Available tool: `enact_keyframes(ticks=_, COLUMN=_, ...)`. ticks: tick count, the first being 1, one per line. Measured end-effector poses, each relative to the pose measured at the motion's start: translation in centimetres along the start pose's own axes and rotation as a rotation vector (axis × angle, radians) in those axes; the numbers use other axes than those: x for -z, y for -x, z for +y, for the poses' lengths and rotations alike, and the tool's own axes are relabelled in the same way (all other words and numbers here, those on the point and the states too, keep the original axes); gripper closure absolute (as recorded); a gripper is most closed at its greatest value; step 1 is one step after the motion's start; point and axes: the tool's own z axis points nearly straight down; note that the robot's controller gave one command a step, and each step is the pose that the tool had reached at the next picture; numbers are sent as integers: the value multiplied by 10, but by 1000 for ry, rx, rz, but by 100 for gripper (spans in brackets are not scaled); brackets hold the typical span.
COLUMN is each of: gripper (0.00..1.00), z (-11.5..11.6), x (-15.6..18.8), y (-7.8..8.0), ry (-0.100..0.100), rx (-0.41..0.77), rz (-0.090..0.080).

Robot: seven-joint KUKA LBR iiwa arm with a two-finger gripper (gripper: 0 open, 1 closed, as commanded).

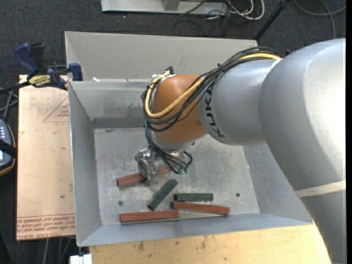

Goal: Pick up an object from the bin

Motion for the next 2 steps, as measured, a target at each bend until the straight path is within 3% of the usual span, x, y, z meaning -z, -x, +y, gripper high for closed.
enact_keyframes(ticks=1, gripper=100, z=0, x=0, y=0, ry=0, rx=0, rz=0)
enact_keyframes(ticks=2, gripper=100, z=3, x=111, y=6, ry=-2, rx=-22, rz=1)
